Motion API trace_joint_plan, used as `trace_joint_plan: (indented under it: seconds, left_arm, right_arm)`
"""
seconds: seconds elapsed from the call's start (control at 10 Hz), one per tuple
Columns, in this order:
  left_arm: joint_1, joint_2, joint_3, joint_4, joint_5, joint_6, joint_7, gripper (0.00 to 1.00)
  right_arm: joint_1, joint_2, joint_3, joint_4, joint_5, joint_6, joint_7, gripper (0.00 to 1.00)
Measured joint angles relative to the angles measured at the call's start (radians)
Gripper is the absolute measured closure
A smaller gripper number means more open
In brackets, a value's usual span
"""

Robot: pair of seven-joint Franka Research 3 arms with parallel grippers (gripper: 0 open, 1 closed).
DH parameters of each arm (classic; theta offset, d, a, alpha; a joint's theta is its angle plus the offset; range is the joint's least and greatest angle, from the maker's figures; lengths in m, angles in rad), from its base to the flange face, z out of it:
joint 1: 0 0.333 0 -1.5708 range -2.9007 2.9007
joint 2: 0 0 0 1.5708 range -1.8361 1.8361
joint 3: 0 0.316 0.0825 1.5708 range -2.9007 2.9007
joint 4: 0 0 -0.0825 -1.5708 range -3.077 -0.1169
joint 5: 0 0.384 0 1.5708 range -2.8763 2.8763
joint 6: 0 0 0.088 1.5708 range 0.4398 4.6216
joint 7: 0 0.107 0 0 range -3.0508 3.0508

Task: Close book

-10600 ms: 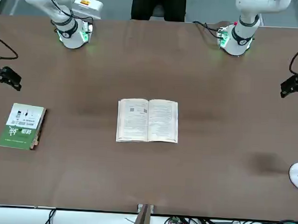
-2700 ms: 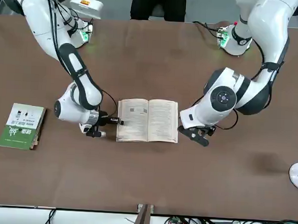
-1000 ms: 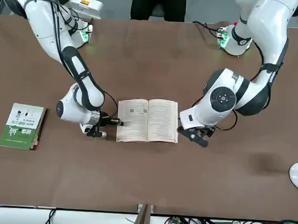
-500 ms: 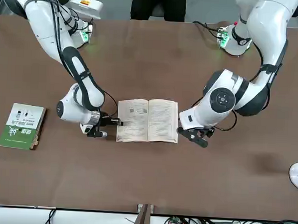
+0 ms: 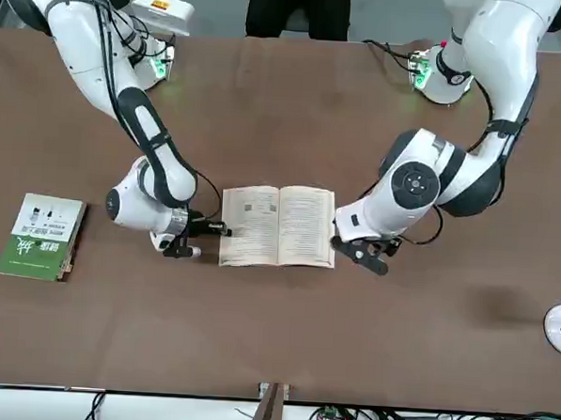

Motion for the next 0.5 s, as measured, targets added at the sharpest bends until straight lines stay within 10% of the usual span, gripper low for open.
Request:
trace_joint_plan:
  seconds: [0.5]
  left_arm:
    - [-0.009,0.003,0.0,0.0,0.0,0.037,0.101,0.0]
  right_arm:
    - [0.001,0.0,0.0,0.0,0.0,0.002,-0.001,0.99]
